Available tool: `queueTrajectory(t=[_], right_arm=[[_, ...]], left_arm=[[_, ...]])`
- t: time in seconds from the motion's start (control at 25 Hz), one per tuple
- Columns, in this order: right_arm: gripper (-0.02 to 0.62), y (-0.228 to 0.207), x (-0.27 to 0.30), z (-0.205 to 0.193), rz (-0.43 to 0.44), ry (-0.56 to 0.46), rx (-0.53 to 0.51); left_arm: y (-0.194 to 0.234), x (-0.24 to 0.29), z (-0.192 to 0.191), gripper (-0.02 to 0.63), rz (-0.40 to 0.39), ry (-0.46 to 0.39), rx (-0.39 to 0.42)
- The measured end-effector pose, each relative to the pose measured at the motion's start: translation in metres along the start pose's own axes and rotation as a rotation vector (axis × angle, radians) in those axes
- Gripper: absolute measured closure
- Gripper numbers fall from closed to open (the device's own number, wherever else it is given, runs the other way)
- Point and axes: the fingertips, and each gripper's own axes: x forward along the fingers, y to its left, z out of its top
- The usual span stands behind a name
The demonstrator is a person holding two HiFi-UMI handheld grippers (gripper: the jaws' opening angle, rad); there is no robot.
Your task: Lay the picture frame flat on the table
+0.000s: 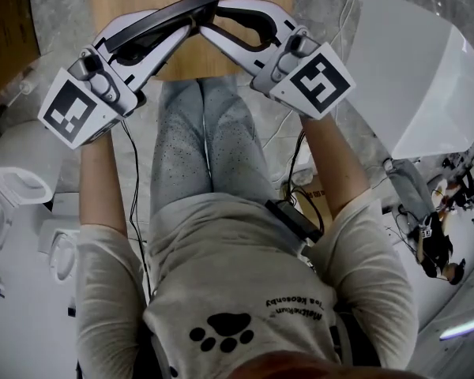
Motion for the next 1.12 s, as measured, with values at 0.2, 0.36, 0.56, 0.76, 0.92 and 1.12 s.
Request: queueTrajectory(t=[0.2,0.36,0.56,0.76,0.92,1.12], right_arm=[[0.508,-0.003,0.000,0.000,-0.042,-0.026,0.035],[0.509,-0.005,-0.003,-0.004,-0.070,-0.042,0.077],[0.509,-0.012,-0.007,-0.006,-0.107,-0.059,0.105],[0.509,-0.017,-0.009,-0.013,-0.158,-0.058,0.125],[0.510,-0.026,-0.014,-0.017,-0.197,-0.052,0.143],[0.511,-0.040,-0.017,-0.020,-0.248,-0.037,0.159]], left_arm=[[0.003,0.001,0.001,0.588,0.035,-0.017,0.009],[0.008,0.001,0.002,0.490,0.084,-0.022,0.015],[0.019,-0.002,0.001,0.421,0.177,-0.034,0.016],[0.033,-0.015,-0.005,0.394,0.314,-0.061,-0.005],[0.042,-0.023,-0.012,0.394,0.418,-0.076,-0.053],[0.051,-0.026,-0.019,0.394,0.498,-0.067,-0.082]])
